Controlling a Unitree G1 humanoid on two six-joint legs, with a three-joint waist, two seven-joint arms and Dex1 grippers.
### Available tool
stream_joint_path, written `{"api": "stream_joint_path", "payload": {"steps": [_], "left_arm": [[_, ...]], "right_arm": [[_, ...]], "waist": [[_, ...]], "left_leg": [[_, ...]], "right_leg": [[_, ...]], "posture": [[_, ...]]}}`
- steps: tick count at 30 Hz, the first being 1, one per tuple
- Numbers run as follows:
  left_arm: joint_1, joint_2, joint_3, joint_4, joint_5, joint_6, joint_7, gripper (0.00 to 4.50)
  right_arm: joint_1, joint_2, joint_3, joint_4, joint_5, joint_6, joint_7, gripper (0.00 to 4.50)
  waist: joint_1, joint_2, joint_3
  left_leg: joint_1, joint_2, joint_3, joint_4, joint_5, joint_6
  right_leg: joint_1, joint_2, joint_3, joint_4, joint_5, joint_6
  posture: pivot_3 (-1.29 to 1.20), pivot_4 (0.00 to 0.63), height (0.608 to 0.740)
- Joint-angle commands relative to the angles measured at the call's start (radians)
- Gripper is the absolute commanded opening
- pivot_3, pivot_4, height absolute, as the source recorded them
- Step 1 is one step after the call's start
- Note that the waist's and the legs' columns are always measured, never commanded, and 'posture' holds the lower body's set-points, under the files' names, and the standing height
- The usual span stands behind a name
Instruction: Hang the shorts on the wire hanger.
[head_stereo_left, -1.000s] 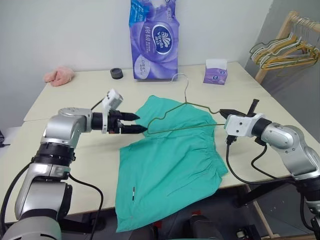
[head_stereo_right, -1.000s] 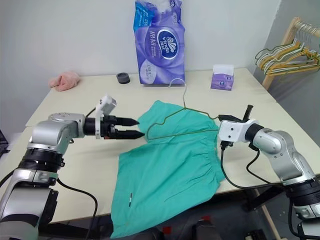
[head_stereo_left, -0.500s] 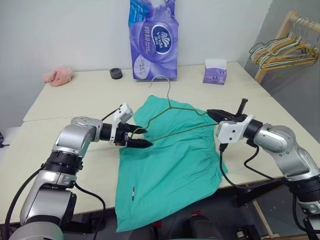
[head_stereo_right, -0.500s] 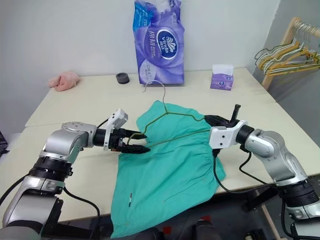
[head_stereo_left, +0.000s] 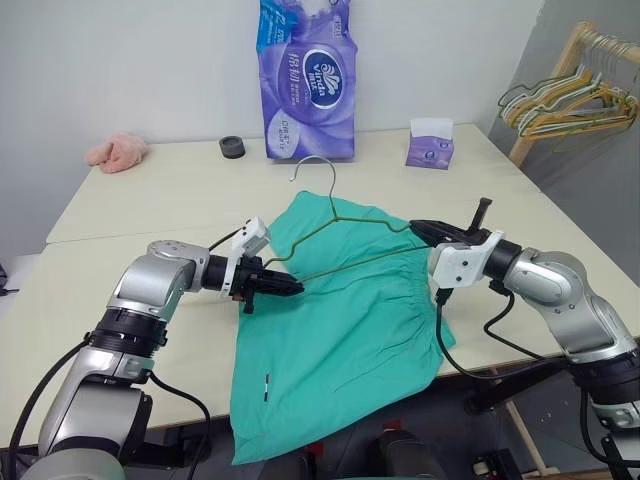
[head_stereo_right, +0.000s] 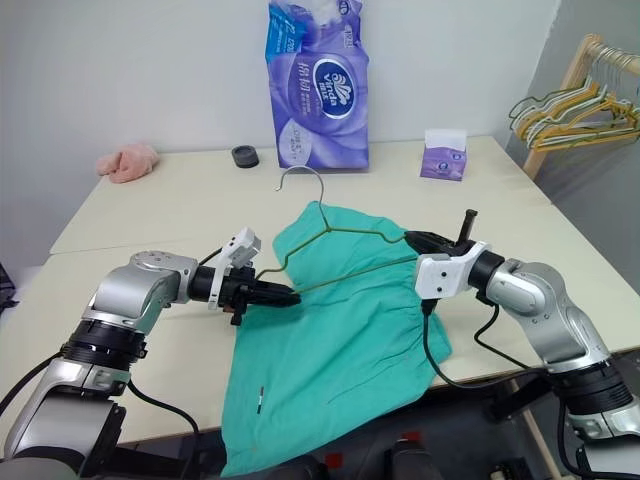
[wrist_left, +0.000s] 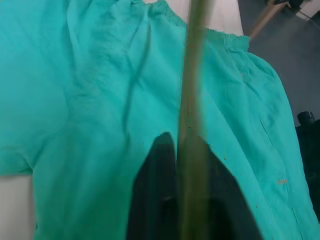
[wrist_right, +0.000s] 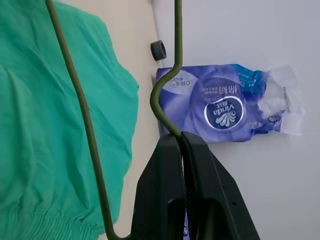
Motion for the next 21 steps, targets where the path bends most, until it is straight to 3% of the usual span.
{"api": "stream_joint_path", "payload": {"steps": [1,4,9,14,18,21], "left_arm": [[-0.009,-0.006,0.011,-0.037,-0.015,0.002,0.008,0.01],[-0.001,-0.008,0.012,-0.045,-0.015,0.005,0.01,0.0],[0.007,-0.011,0.013,-0.057,-0.006,-0.007,0.029,0.0],[0.007,-0.005,0.002,-0.083,0.032,-0.09,0.049,0.0],[0.018,0.035,-0.048,-0.132,0.103,-0.204,0.02,0.0],[0.028,0.042,-0.079,-0.163,0.124,-0.244,0.003,0.0]], "right_arm": [[0.0,0.0,0.008,-0.065,0.033,-0.036,0.034,0.0],[0.005,-0.018,0.01,-0.067,0.021,-0.048,0.057,0.63],[0.04,-0.06,0.004,-0.117,0.059,-0.014,0.142,2.28],[0.091,-0.097,-0.074,-0.261,0.243,0.283,0.262,4.02],[0.122,-0.117,-0.183,-0.443,0.514,0.831,0.307,4.02],[0.109,-0.121,-0.202,-0.513,0.625,1.091,0.288,4.02]], "waist": [[0.0,0.0,0.0],[0.0,0.0,0.0],[0.003,0.0,0.0],[0.004,0.0,0.0],[0.008,0.0,0.0],[0.008,0.0,0.0]], "left_leg": [[0.0,0.0,0.0,0.0,0.0,0.0],[0.0,0.0,0.0,0.0,0.0,0.0],[0.0,0.0,0.0,0.0,0.0,0.0],[0.0,0.0,0.0,0.0,0.0,0.0],[0.0,0.0,-0.001,0.0,0.0,0.0],[0.0,0.001,-0.001,0.0,0.0,0.0]], "right_leg": [[0.0,0.0,0.0,0.0,0.0,0.0],[0.0,0.0,0.0,0.0,0.0,0.0],[0.0,0.0,0.0,0.0,0.0,0.0],[0.0,0.0,0.0,0.0,0.0,0.0],[0.0,-0.001,0.0,0.0,0.0,0.0],[0.0,-0.001,-0.001,0.0,0.0,-0.001]], "posture": [[-0.1,0.067,0.74],[-0.1,0.067,0.74],[-0.1,0.067,0.74],[-0.1,0.069,0.74],[-0.12,0.074,0.74],[-0.12,0.074,0.74]]}}
